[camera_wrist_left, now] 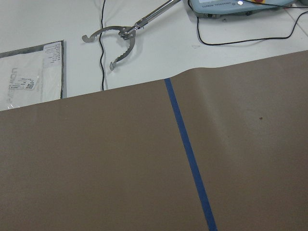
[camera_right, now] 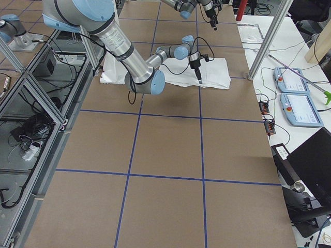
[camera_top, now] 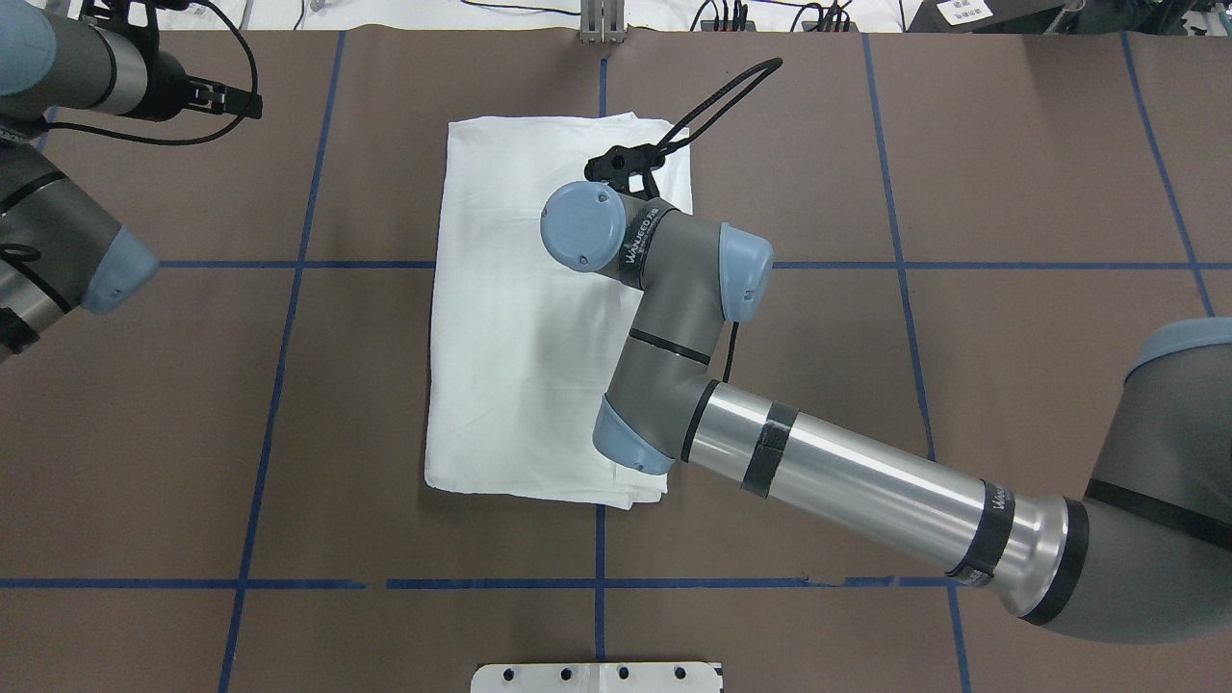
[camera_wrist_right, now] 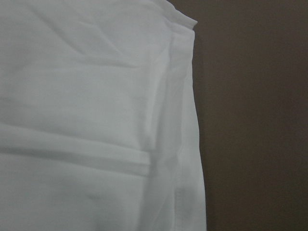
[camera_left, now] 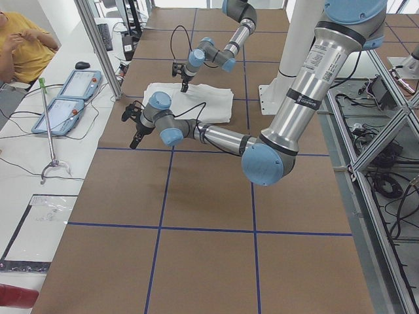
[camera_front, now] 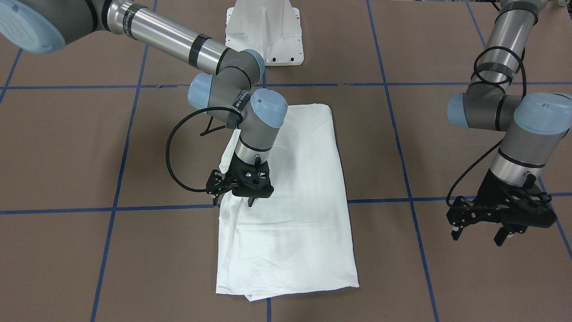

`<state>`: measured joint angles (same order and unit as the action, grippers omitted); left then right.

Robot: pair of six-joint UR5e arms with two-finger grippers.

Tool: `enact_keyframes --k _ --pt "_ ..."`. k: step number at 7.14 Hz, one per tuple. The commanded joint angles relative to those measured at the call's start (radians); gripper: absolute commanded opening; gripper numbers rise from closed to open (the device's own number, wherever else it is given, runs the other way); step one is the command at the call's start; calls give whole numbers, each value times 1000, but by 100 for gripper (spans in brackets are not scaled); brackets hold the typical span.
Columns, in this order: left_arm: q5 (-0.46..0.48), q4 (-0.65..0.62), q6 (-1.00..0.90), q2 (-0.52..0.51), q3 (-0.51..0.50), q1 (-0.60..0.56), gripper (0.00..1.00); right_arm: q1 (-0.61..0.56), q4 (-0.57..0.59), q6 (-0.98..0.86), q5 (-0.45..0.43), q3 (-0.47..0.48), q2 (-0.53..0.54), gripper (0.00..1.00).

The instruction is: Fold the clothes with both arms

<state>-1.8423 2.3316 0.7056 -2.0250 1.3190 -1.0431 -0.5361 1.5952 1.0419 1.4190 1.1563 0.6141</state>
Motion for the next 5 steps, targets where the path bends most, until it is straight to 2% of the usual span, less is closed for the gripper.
enact_keyframes --k 1,3,5 --pt "0 0 0 0 -1 1 100 -1 35 -31 -5 61 56 100" --pt "0 0 0 0 -1 6 100 -10 46 -94 -28 95 105 100" --pt "0 0 2 0 0 6 100 -31 54 -192 -29 279 272 100"
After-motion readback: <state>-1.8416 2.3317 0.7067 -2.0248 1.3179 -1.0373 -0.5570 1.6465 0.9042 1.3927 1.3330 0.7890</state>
